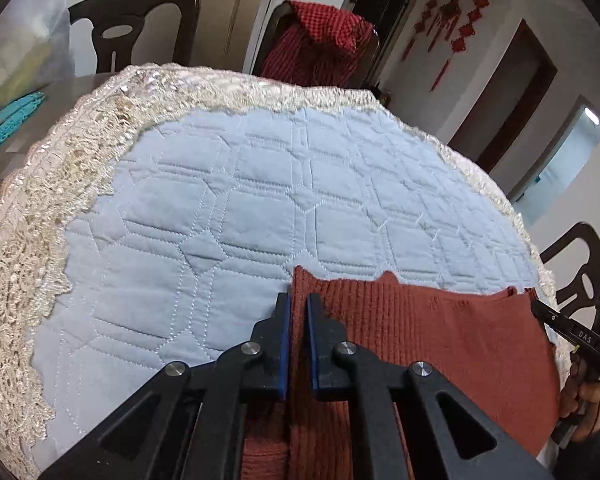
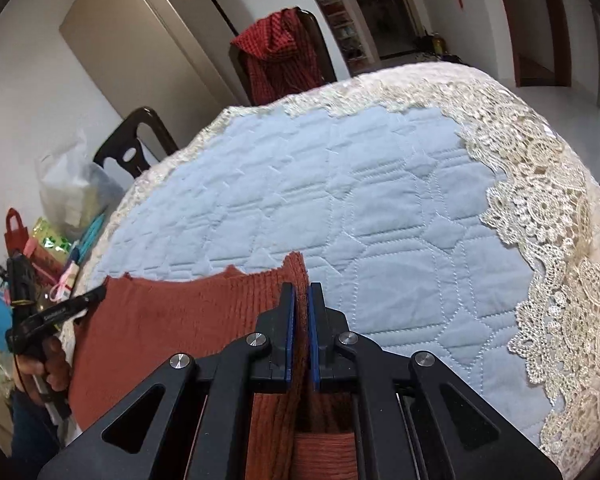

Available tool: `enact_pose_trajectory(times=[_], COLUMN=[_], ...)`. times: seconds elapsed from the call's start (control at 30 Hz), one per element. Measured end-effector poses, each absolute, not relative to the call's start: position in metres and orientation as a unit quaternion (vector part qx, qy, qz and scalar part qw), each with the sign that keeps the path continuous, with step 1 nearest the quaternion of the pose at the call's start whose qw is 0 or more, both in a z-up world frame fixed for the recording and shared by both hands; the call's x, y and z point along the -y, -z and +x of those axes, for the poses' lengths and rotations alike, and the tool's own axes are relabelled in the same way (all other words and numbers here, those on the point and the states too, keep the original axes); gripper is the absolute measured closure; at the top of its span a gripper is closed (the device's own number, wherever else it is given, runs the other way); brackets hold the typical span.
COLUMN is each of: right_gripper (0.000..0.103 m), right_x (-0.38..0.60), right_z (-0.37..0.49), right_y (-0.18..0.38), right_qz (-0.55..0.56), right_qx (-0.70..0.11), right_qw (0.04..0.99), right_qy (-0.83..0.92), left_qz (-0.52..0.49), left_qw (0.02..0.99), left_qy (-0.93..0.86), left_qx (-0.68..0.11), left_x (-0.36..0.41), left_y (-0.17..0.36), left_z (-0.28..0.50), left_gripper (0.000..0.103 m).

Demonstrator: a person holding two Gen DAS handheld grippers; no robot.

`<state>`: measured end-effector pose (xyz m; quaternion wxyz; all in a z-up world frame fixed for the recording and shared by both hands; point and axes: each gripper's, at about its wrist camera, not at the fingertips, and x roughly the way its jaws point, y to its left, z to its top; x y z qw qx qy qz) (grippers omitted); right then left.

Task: Fold small clothes
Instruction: 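Open both tools and lift them off the folded sweater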

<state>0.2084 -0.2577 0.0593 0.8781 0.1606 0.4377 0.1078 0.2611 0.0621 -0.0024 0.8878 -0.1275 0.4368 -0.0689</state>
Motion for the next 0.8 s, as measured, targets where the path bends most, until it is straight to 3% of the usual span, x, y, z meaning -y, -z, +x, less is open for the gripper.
enact_pose_trajectory(times=[0.1, 0.17, 0.43, 0.8], right_gripper=[0.095, 0.087, 0.08, 0.08], right_x=[0.262, 0.263, 0.233, 0.138], right_z=[0.21, 0.203, 0.13, 0.068], right_y=[-0.055, -0.062, -0.101, -0.069], right_qz=[0.171, 0.164, 0.108, 0.033], right_qx=[-0.448, -0.444, -0.4, -0.422], right_qw=[0.87, 0.876, 0.902, 0.886], right_qy=[-0.11, -0.098, -0.126, -0.191], left_qz=[-0.116, -0.109, -0.089, -0.035], left_qw=[0.894, 0.9, 0.922, 0.902], left_qy=[0.064, 0.058, 0.066, 0.162], left_qx=[-0.428, -0.418, -0.372, -0.399], left_x=[-0.061, -0.061, -0.05, 0.044], left_y=[-0.004, -0.011, -0.041, -0.01], left_z=[0.255, 0.246, 0.167, 0.102], left_gripper=[0.091, 0.088, 0.071, 0.07])
